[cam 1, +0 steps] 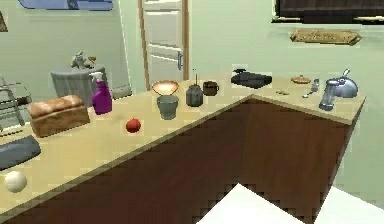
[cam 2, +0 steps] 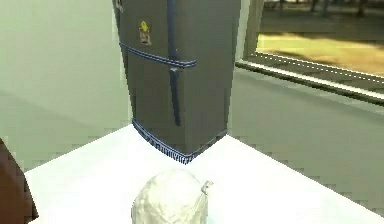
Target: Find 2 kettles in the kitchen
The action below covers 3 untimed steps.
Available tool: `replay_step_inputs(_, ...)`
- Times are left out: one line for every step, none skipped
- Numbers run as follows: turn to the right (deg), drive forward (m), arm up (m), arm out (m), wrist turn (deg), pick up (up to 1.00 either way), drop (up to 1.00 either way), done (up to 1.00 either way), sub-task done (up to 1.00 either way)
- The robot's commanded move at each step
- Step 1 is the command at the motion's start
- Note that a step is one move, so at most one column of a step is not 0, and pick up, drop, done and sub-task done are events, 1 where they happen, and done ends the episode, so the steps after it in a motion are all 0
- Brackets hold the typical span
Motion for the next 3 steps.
replay_step_inputs(0.0, 0.4, 0.0, 0.0, 0.0, 0.0, 0.0, 0.0, 0.0)
replay_step_inputs(45.0, 0.0, 0.0, 0.0, 0.0, 0.0, 0.0, 0.0, 0.0)
replay_step_inputs(18.0, 0.0, 0.0, 0.0, 0.0, 0.0, 0.0, 0.0, 0.0)
